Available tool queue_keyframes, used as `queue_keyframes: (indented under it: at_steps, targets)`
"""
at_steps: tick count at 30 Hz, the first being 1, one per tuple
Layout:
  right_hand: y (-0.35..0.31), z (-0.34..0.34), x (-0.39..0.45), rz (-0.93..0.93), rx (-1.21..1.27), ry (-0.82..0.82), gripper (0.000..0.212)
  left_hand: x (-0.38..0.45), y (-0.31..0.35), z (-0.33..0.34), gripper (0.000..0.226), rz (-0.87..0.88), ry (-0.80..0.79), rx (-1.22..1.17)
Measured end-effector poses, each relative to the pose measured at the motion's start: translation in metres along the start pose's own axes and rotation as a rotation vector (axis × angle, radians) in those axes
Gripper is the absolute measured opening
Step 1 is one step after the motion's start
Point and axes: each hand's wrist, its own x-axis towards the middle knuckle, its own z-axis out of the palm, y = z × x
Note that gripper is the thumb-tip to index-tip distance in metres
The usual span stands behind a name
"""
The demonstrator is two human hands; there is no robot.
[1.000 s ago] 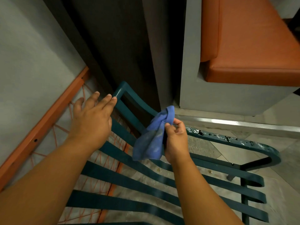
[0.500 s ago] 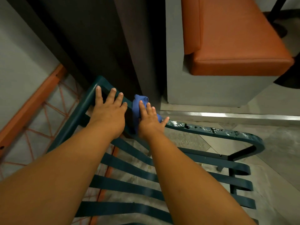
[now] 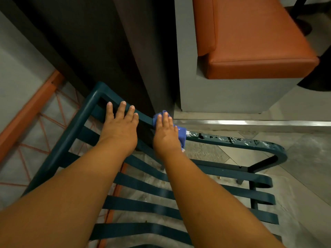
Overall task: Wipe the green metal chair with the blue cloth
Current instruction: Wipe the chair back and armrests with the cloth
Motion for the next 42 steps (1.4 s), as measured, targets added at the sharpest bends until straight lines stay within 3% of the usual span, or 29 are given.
queue_keyframes:
  at_steps: [4, 10, 14, 16, 22, 28, 30, 34, 40, 42]
  targets:
    - [0.037, 0.015, -0.031, -0.144, 0.123, 0.105, 0.081, 0.002, 0.004, -0.001, 0.070, 0.002, -0.019, -0.003]
    - [0.025, 0.000, -0.002, 0.139, 0.184, 0.042, 0.072, 0.002, 0.007, 0.002, 0.071, 0.009, -0.024, -0.012]
    - [0.033, 0.005, -0.012, -0.065, 0.230, 0.121, 0.064, 0.003, 0.012, 0.000, 0.073, -0.003, -0.040, -0.005]
    - [0.053, 0.009, -0.024, -0.081, 0.206, 0.170, 0.059, 0.003, 0.013, 0.001, 0.073, -0.003, -0.039, -0.012]
    - [0.049, -0.002, -0.003, 0.170, 0.067, 0.041, 0.080, 0.005, 0.015, 0.003, 0.078, 0.004, -0.053, -0.013]
    - [0.061, 0.006, -0.014, -0.148, 0.048, 0.110, 0.076, 0.005, 0.024, 0.000, 0.076, -0.013, -0.069, 0.014]
    - [0.074, 0.004, -0.018, -0.134, 0.019, 0.114, 0.075, 0.006, 0.024, -0.001, 0.077, -0.015, -0.073, 0.021]
    - [0.058, -0.005, -0.005, 0.073, -0.001, 0.023, 0.083, 0.007, 0.025, -0.001, 0.079, -0.008, -0.086, 0.031]
    - [0.089, 0.002, -0.026, -0.116, -0.063, 0.092, 0.085, 0.009, 0.030, 0.004, 0.088, -0.021, -0.099, 0.035]
    - [0.108, -0.003, -0.034, -0.096, -0.113, 0.099, 0.084, 0.009, 0.030, 0.006, 0.090, -0.028, -0.097, 0.034]
